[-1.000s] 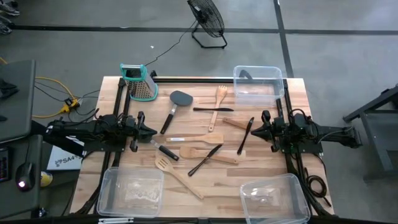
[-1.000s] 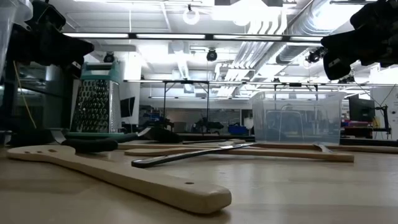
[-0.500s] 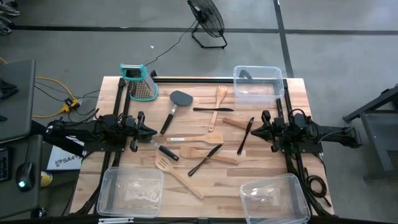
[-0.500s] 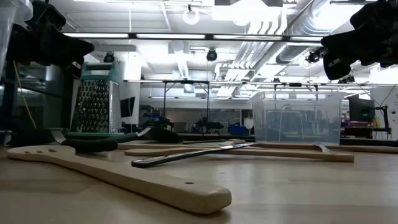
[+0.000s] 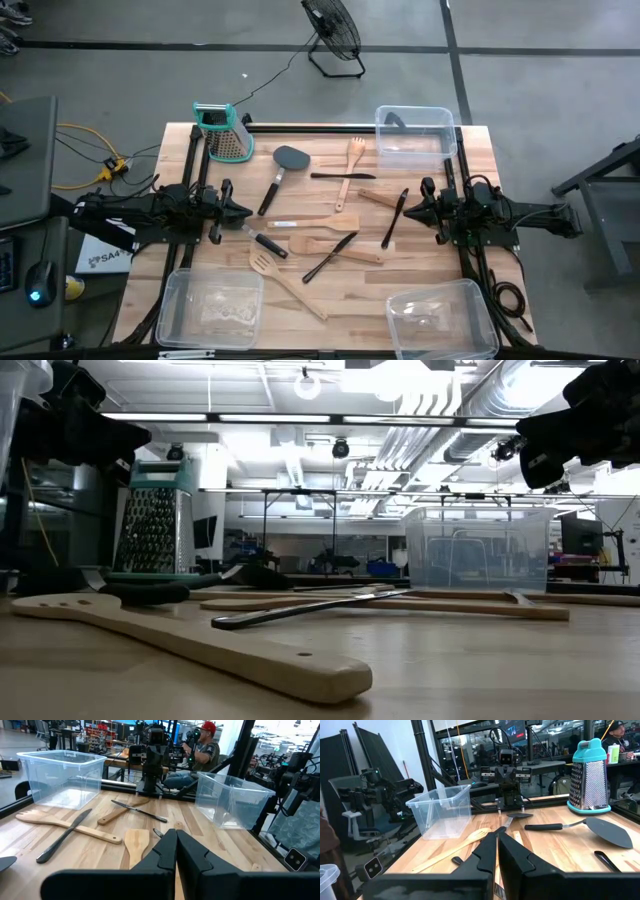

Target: Pick & Place Kitchen Items

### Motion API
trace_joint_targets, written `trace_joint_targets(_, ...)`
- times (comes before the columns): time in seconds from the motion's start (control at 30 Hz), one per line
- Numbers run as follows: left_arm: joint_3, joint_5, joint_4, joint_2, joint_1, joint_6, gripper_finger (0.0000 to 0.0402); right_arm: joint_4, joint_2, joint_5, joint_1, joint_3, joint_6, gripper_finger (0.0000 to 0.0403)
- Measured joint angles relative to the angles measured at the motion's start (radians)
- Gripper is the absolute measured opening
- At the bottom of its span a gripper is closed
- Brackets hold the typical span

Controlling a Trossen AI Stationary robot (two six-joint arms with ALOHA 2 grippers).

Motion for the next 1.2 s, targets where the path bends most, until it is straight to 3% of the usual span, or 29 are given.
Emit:
trace_joint_targets(0.97, 0.0, 0.0, 0.0, 0.0, 0.0, 0.0, 0.0006, -0.005, 0.0, 0.0, 0.0, 0.0, 0.008, 0.001)
trace_joint_targets(1.1, 0.0, 0.0, 0.0, 0.0, 0.0, 0.0, 0.0006, -0.011, 0.0, 0.018, 0.0, 0.004, 0.125, 0.001)
trace_joint_targets(1.2, 0.0, 0.0, 0.0, 0.0, 0.0, 0.0, 0.0006, -0.084, 0.004, 0.034, 0.0, 0.031, 0.299, 0.001)
